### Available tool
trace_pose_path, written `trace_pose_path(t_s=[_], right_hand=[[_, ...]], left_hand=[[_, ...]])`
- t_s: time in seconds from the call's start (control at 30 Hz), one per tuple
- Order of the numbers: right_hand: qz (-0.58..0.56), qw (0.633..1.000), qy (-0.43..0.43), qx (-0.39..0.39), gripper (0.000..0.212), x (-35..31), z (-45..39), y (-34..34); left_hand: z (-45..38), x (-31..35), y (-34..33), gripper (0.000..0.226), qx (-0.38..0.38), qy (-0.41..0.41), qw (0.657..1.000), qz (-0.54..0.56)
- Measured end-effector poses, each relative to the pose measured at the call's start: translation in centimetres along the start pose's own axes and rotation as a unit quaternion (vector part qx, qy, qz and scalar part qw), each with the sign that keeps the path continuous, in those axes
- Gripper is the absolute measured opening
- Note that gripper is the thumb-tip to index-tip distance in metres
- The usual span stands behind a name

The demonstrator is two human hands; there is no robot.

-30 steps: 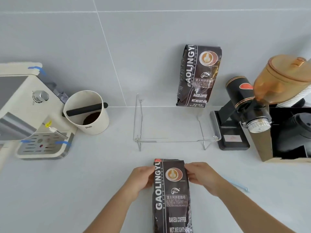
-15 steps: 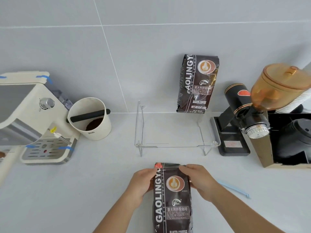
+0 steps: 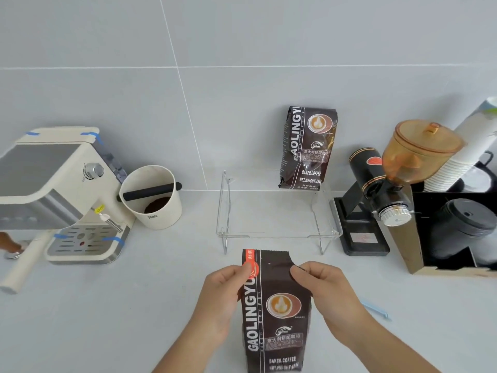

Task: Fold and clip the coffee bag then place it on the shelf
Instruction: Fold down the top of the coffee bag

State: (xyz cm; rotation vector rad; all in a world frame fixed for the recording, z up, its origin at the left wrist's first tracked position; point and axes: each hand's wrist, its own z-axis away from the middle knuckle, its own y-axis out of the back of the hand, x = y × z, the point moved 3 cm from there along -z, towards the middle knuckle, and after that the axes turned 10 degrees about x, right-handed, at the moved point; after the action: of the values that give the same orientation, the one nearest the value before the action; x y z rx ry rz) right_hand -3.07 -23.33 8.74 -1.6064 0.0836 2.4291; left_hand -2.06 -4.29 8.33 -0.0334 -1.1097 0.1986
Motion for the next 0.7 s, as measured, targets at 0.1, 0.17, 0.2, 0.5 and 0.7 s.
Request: trace_pose_path(t_s=[0.1,0.17,0.2,0.5,0.7], right_hand=[[-0.031,0.999,0.020,-0.005,0.024,-0.9,0.8,0.5],[-0.041,0.999,0.026,-0.019,0.021,-1.4,1.1,0.7],[-0.048,0.998,0.029,-0.027,0.021,-1.6,1.3,0.7],[-0.028,0.996,0.082,-0.020,0.027,-3.0,2.2,1.0],[0.047,0.994,0.092,0.044,0.022,-3.2,2.1,0.9]], left_hand=[[0.9,0.9,0.0,0.028,-0.008,-0.050,0.999,0.004],[1.3,1.3,0.1,0.034,-0.019,-0.073,0.997,0.001],[1.3,1.5,0.0,0.034,-0.023,-0.079,0.997,-0.002],[1.5,2.8,-0.3,0.032,-0.047,-0.127,0.989,-0.058],[1.8,2.8,-0.9,0.018,-0.001,-0.111,0.991,-0.073]])
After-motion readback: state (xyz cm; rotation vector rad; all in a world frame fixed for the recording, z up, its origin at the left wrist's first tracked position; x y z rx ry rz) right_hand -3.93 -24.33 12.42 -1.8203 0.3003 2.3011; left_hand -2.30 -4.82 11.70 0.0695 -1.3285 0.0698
